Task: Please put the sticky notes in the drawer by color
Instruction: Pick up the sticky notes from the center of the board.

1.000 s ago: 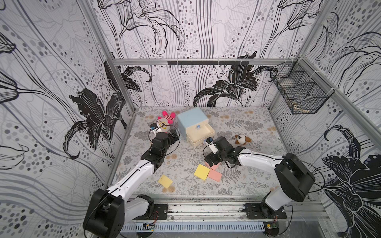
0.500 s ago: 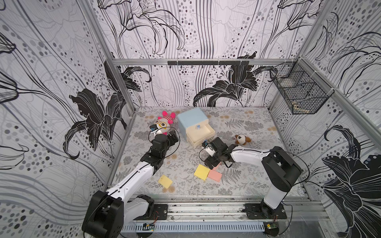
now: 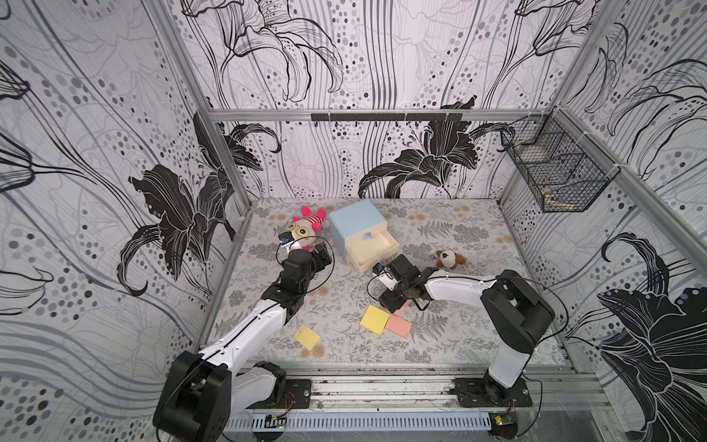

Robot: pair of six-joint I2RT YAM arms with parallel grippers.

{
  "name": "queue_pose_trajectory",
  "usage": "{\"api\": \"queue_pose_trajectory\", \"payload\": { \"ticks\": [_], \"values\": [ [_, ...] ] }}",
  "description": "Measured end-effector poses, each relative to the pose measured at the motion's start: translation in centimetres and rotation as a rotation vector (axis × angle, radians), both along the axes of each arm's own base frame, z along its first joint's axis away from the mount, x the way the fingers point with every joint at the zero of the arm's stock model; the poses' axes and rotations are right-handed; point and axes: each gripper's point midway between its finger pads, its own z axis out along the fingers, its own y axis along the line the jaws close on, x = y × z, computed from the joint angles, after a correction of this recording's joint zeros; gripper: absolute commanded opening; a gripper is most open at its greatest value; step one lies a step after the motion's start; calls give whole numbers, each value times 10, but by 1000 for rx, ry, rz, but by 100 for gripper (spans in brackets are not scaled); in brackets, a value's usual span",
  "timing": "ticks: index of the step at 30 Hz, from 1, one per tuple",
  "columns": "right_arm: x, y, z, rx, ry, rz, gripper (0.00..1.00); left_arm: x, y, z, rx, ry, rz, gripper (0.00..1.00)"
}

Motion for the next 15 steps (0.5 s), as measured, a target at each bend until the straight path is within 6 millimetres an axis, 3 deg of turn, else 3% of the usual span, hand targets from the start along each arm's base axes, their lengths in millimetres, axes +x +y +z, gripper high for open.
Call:
{"api": "queue_pose_trajectory", "payload": {
  "ticks": [15],
  "values": [
    [-2, -2, 4, 10, -7, -5, 82, 0, 0, -5, 1, 2, 0, 97]
  ]
}}
